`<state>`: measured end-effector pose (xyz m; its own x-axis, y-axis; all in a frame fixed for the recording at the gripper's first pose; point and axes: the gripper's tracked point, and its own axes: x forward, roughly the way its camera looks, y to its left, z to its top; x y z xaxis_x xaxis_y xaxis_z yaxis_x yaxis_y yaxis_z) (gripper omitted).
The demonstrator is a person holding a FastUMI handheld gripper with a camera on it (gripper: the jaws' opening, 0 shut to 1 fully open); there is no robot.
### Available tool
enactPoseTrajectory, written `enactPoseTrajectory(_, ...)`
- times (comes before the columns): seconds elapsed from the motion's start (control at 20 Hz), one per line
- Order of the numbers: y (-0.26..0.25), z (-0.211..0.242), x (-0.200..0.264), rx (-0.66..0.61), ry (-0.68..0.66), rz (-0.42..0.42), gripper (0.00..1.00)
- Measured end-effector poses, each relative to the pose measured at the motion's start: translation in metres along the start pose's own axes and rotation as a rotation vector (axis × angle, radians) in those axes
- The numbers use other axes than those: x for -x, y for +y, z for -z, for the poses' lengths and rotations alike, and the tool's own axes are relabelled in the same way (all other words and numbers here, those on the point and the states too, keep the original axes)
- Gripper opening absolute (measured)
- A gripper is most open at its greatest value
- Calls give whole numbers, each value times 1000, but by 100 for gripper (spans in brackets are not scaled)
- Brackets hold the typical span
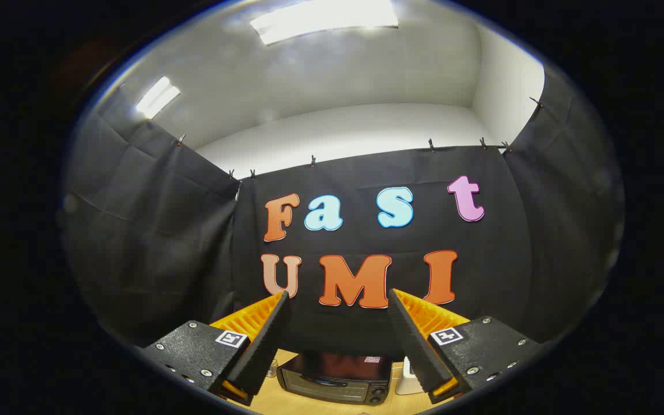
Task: Open the toaster oven, put the food inside, and close the toaster oven door.
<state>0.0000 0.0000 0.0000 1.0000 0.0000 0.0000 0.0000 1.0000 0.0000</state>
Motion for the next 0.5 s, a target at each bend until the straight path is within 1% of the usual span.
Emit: enactPoseTrajectory(0.5, 0, 1, -3, -35, 8, -10, 99)
